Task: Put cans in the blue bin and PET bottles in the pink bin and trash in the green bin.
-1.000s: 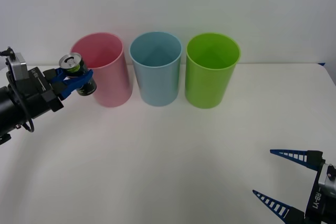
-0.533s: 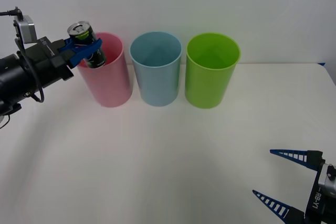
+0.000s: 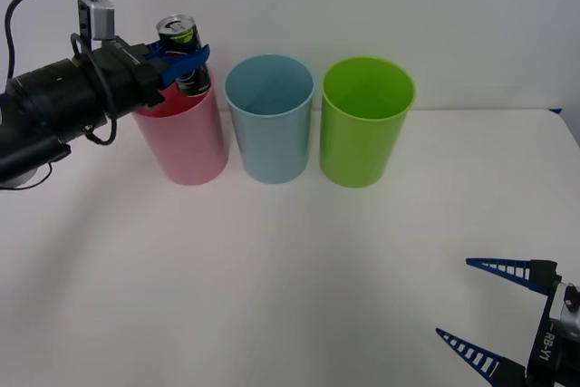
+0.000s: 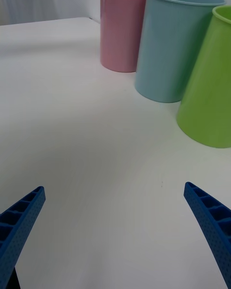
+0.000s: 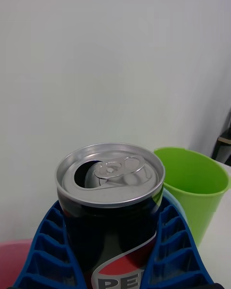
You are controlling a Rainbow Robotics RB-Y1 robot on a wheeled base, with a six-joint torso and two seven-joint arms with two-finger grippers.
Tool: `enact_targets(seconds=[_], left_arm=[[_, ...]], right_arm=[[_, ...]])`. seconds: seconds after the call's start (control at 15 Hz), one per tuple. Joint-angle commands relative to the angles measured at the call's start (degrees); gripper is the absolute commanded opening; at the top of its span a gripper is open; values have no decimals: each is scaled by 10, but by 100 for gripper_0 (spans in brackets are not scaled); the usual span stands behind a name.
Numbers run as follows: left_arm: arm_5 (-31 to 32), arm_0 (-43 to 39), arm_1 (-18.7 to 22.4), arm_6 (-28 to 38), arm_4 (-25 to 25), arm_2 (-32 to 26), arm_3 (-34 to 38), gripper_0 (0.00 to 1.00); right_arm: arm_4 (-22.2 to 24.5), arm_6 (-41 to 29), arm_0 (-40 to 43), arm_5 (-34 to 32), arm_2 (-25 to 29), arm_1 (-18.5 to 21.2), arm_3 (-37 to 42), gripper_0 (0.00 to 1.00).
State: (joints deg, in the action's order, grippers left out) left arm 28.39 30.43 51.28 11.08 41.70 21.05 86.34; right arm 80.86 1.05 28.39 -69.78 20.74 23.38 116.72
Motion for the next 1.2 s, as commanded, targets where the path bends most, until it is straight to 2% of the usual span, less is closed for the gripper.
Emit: enact_targets(seconds=[0.07,0.4,0.87,1.07,1.2], left_arm=[[-33,36,0,54,25,38,-1,13],[-44,112,-19,56,1,102,-63,13],[-44,169,-129,61,89,102,-173,13],[-41,188,-152,61,110,102,-207,13],[-40,190,-153,64,114,102,-209,13]], right_arm=[[0,0,0,0,0,0,0,100],[0,0,0,0,0,0,0,100],[0,0,0,0,0,0,0,100],[0,0,0,0,0,0,0,100],[0,0,0,0,0,0,0,100]])
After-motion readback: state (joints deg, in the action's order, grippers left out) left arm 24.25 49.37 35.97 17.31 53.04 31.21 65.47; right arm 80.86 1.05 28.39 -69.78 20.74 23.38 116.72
